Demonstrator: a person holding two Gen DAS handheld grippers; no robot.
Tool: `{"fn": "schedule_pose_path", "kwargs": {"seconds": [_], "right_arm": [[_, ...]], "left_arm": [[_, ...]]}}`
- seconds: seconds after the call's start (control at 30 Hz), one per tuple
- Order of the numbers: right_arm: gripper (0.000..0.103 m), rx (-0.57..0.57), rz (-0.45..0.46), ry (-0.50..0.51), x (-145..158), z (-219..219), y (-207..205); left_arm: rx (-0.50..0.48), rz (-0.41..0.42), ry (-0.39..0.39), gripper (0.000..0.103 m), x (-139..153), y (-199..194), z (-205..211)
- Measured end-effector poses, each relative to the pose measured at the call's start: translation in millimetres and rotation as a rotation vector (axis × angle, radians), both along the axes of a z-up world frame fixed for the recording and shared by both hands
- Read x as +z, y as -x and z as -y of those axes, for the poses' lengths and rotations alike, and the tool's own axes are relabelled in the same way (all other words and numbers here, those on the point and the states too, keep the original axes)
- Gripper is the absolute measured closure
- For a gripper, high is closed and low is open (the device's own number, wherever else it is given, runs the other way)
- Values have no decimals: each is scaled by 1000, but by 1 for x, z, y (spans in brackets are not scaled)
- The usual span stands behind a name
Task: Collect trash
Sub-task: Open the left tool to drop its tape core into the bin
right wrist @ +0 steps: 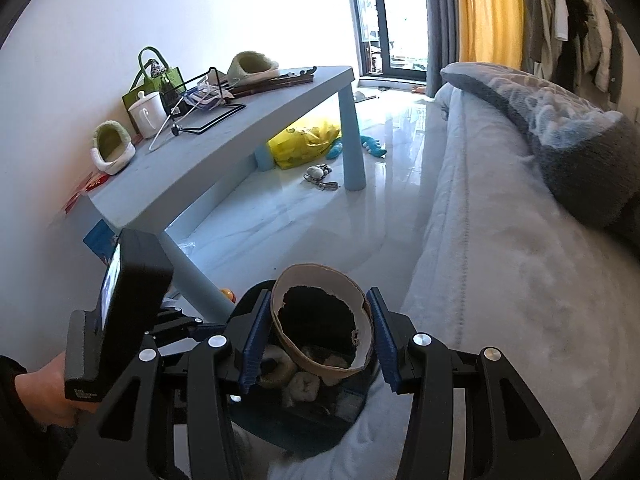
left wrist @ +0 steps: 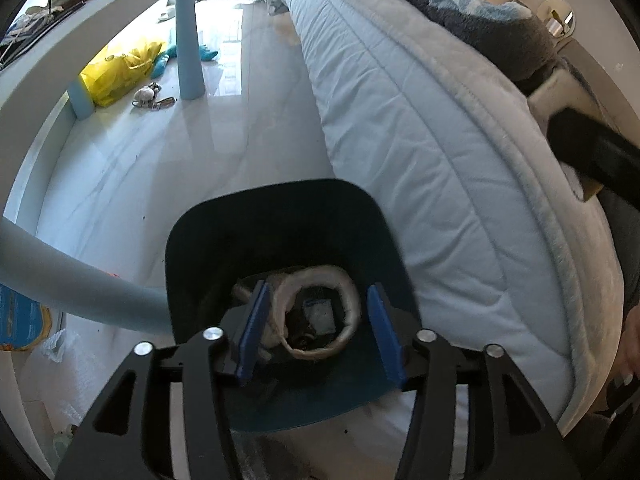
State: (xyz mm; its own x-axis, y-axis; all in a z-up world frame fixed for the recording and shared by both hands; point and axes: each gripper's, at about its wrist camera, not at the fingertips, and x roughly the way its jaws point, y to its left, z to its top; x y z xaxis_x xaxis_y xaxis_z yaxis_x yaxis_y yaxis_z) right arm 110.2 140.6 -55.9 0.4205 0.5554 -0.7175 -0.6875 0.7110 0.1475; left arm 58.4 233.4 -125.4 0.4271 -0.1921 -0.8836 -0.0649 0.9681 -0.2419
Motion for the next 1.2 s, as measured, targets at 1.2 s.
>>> {"fn": "schedule_pose_path", "kwargs": {"seconds": [1.2], "right_arm": [[54,75,-234,243,-116,-81,-3]], "left_arm": [[175,318,35,59,81,30,-72]]}}
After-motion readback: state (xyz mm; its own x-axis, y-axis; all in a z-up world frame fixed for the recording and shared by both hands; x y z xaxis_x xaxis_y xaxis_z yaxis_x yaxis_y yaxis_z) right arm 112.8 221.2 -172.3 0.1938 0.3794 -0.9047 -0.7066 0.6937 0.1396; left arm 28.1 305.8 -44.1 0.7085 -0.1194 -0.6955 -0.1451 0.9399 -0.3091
